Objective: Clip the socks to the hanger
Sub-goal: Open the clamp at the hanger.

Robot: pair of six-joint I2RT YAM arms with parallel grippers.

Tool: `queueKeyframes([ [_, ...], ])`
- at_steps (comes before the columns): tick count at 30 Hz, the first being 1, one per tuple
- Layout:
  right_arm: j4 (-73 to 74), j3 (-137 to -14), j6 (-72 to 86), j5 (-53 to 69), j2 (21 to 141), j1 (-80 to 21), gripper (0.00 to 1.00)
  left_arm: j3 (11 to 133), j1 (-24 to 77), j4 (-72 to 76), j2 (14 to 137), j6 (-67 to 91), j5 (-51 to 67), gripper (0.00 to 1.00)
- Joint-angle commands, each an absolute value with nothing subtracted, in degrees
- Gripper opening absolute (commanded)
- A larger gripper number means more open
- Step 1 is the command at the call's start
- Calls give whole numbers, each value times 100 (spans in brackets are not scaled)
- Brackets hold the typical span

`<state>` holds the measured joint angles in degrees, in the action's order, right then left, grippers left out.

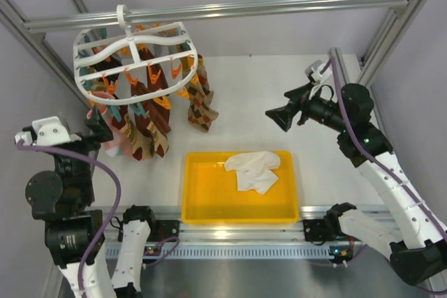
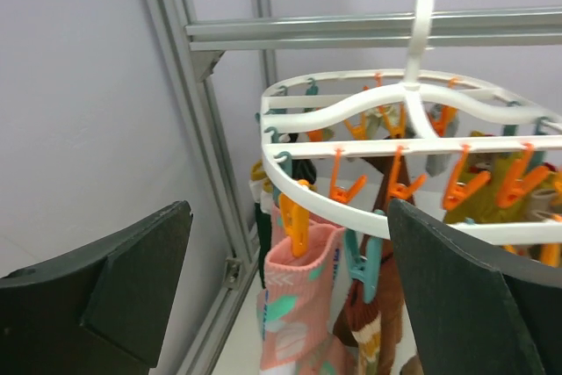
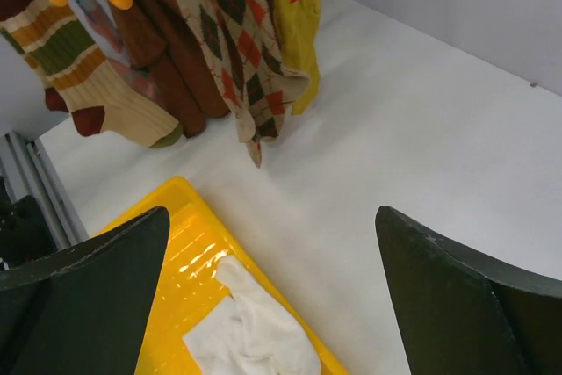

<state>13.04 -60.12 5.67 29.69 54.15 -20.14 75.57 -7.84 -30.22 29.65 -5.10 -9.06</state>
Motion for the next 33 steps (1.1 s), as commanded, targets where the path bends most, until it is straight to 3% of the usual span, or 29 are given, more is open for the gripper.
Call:
queueKeyframes([
  [1,766,-6363,89,2646,5580,-2626,100,7567,-809,-2979,2646,-310,-28,98],
  [5,81,-6346,-342,2268,5932,-3714,100,7795,-800,-3015,2584,1244,-26,98],
  [9,-1218,-6074,-658,2232,6300,-4498,100,7840,-747,-2778,2610,2283,921,98],
  [14,-1695,-6108,-1195,2583,6881,-5290,97,7648,-747,-2454,2839,3566,2351,97],
  [18,-2363,-6135,-1187,2602,7390,-5432,90,7059,-756,-1567,2725,4095,3214,92],
  [20,-2654,-6231,-1160,2593,7549,-5440,82,6647,-747,-831,2523,4253,3435,91],
  [25,-2909,-6591,-1099,2786,8076,-5388,70,6320,-747,-361,2417,4166,3972,83],
  [33,-2918,-7286,-510,2918,8902,-5010,65,6223,-747,-193,2478,3876,4359,79],
])
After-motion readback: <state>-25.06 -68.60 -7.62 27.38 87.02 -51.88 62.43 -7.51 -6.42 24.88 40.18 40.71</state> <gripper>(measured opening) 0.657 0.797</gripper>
